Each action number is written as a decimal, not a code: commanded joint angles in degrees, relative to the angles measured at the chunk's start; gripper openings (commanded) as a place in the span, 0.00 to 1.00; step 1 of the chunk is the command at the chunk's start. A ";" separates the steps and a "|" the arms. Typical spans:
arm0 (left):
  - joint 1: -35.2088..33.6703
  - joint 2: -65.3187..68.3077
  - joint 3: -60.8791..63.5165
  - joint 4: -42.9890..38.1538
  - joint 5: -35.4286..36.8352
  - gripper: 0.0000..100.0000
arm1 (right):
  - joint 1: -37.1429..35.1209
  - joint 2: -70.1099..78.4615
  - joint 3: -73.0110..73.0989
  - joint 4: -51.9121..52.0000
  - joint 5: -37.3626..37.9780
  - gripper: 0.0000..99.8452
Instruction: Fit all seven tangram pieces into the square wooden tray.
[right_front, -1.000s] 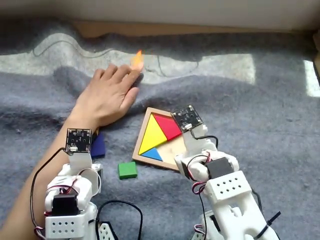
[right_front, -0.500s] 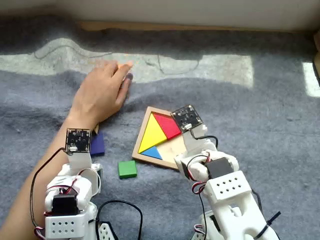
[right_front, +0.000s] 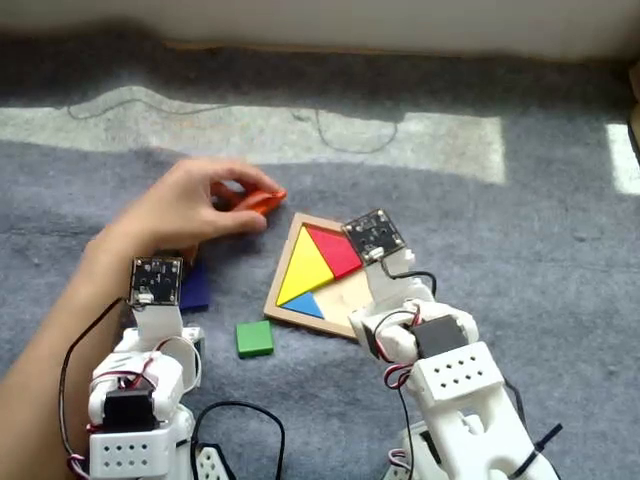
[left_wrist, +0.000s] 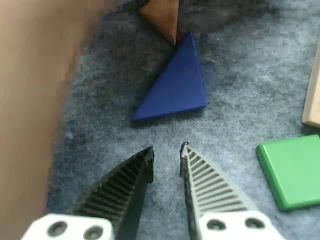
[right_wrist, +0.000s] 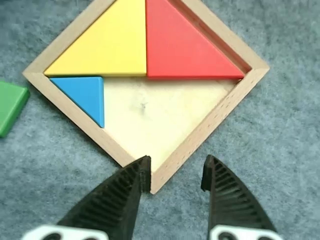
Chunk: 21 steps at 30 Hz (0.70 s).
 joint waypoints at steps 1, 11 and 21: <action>0.48 0.22 1.19 0.26 -0.26 0.11 | -0.31 -1.36 -0.57 -1.19 -0.09 0.17; 0.48 0.22 1.19 0.26 -0.26 0.11 | -0.22 -1.36 -0.57 -1.27 -0.09 0.17; 0.48 0.22 1.19 0.26 -0.26 0.11 | 7.96 -1.36 -0.84 -1.63 0.00 0.17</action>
